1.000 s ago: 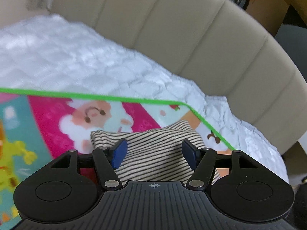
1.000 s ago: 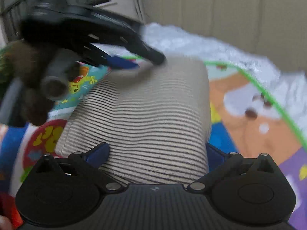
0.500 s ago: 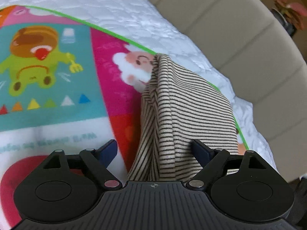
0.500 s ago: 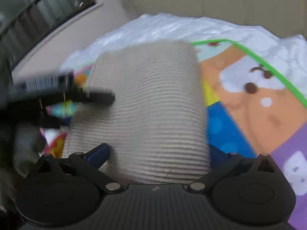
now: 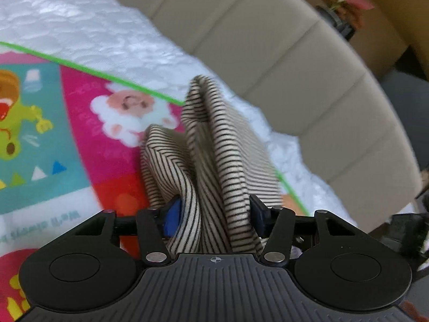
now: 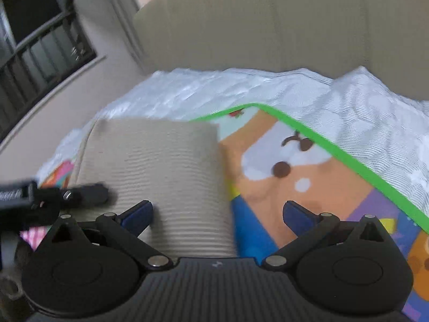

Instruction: Fold clothes

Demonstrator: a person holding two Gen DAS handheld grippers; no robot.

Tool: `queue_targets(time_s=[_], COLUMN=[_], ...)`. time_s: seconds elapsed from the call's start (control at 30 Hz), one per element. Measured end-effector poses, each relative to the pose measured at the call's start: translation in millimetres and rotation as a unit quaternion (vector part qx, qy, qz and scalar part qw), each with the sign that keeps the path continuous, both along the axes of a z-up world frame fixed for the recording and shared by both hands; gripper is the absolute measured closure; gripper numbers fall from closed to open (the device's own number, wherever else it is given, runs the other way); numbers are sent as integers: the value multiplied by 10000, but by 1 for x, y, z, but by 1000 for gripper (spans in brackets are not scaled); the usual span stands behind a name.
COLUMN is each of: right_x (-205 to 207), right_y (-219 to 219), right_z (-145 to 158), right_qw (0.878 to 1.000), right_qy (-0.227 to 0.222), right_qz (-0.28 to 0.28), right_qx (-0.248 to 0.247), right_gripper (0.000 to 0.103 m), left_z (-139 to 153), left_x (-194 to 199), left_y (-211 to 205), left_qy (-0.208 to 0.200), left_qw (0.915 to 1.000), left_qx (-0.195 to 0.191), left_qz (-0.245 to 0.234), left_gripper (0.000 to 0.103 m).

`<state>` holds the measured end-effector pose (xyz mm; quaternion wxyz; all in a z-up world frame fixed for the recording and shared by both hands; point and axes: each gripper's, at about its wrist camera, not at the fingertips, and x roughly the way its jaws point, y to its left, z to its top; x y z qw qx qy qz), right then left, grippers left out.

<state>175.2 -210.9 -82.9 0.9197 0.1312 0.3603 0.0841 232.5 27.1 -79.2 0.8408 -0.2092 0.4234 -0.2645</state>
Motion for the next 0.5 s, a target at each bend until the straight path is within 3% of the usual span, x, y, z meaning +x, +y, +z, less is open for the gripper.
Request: queue_targets(time_s=[0.07, 0.2, 0.3, 0.5], right_x=[-3, -7, -5, -1], right_y=[10, 24, 26, 18], right_z=[0, -1, 1, -1], right_qw=[9995, 9969, 9963, 9983], right_qy=[-22, -102, -122, -65], right_qz=[150, 354, 407, 298], right_qx=[-294, -699, -744, -493], right_gripper=[0, 0, 0, 0], left_z=[-11, -16, -12, -7], left_x=[3, 3, 0, 0], left_y=[2, 8, 7, 10], left_qy=[168, 266, 189, 278], left_qw=[9997, 9995, 9997, 9993], left_qx=[141, 60, 105, -153], left_qz=[100, 170, 135, 185], left_gripper=[45, 43, 43, 38])
